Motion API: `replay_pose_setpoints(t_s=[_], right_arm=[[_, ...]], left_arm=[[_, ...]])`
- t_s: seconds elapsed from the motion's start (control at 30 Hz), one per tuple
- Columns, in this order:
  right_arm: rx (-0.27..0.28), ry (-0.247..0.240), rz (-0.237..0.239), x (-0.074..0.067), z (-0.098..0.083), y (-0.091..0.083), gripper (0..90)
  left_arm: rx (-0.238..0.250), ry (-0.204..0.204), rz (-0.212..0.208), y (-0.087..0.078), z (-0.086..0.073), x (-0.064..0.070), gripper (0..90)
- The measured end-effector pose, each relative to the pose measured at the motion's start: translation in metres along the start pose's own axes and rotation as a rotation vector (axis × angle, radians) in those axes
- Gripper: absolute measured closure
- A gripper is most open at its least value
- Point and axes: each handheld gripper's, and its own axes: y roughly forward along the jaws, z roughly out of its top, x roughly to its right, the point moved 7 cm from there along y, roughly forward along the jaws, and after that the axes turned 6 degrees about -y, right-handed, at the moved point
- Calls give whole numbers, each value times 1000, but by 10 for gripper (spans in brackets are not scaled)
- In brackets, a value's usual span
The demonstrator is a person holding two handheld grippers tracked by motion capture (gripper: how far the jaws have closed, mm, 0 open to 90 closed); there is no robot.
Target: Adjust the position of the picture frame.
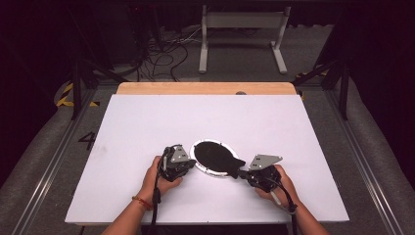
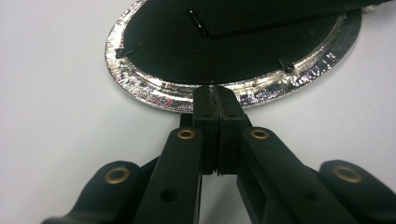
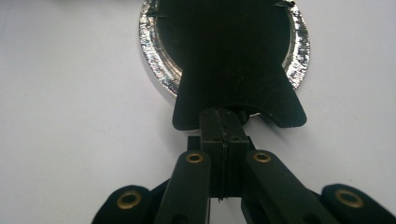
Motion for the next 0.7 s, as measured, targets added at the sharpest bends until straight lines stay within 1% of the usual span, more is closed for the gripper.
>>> replay_pose_setpoints(t_s=[0.17, 0.23, 0.3, 0.33, 0.37, 0.4, 0.43, 0.47, 0.5, 0.53, 0.57, 0.6, 0.63, 0.67, 0.7], right_arm=[[-1, -8, 2, -2, 1, 1, 900], [-5, -20, 8, -1, 3, 0, 900], [4, -20, 8, 0, 6, -3, 900], [2, -29, -11, 2, 7, -6, 900], [4, -30, -25, 5, 8, -8, 900], [4, -30, -25, 5, 8, -8, 900], [21, -13, -62, 13, 8, -12, 900], [21, -13, -62, 13, 8, -12, 900], [32, 15, -99, 22, 5, -14, 900], [32, 15, -99, 22, 5, -14, 900], [33, 20, -122, 26, 4, -14, 900], [33, 38, -143, 31, 2, -13, 900], [30, 56, -155, 37, 0, -10, 900], [30, 56, -155, 37, 0, -10, 900], [23, 62, -167, 39, -2, -7, 900]], left_arm=[[1, 4, 6, 0, 0, -2, 891], [-5, 5, 3, -1, 0, 0, 895], [-8, 10, -7, -2, 0, 2, 897], [-6, 6, -13, -3, 0, 3, 899], [-4, 13, -16, -4, 0, 4, 899], [-4, 13, -16, -4, 0, 4, 899], [-2, 12, -27, -5, 1, 7, 899], [-2, 12, -27, -5, 1, 7, 899], [-2, 19, -43, -6, 1, 11, 899], [-2, 19, -43, -6, 1, 11, 899], [-2, 24, -53, -6, 2, 15, 899], [-10, 34, -62, -6, 1, 17, 899], [-20, 52, -72, -4, 1, 22, 898], [-20, 52, -72, -4, 1, 22, 898], [-24, 57, -84, -3, 1, 25, 898]])
